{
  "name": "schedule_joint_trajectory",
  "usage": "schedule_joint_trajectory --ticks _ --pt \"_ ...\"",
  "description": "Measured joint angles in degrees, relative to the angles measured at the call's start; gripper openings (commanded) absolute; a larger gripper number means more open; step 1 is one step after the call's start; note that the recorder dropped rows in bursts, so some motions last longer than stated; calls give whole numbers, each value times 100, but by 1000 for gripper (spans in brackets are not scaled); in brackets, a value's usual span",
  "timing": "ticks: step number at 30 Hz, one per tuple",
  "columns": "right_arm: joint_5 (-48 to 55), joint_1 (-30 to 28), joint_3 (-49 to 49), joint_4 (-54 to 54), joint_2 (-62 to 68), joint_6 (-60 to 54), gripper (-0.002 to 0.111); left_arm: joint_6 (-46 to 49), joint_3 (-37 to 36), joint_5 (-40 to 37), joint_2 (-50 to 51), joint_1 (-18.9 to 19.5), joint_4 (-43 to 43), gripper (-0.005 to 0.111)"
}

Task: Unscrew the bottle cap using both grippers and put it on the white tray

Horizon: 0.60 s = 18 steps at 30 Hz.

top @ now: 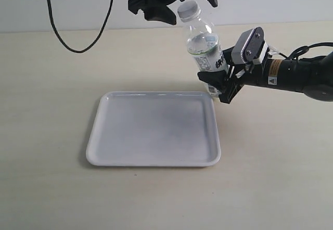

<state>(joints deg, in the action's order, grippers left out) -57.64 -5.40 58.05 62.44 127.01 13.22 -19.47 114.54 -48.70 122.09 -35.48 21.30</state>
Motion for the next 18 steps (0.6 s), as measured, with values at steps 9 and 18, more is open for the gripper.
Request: schedule_joint_trajectory --ticks 9,18 --pt "0 0 0 0 0 23 0 753 0 404 0 0 250 77" --pt "0 0 0 0 0 37 0 2033 0 394 0 0 1090 77"
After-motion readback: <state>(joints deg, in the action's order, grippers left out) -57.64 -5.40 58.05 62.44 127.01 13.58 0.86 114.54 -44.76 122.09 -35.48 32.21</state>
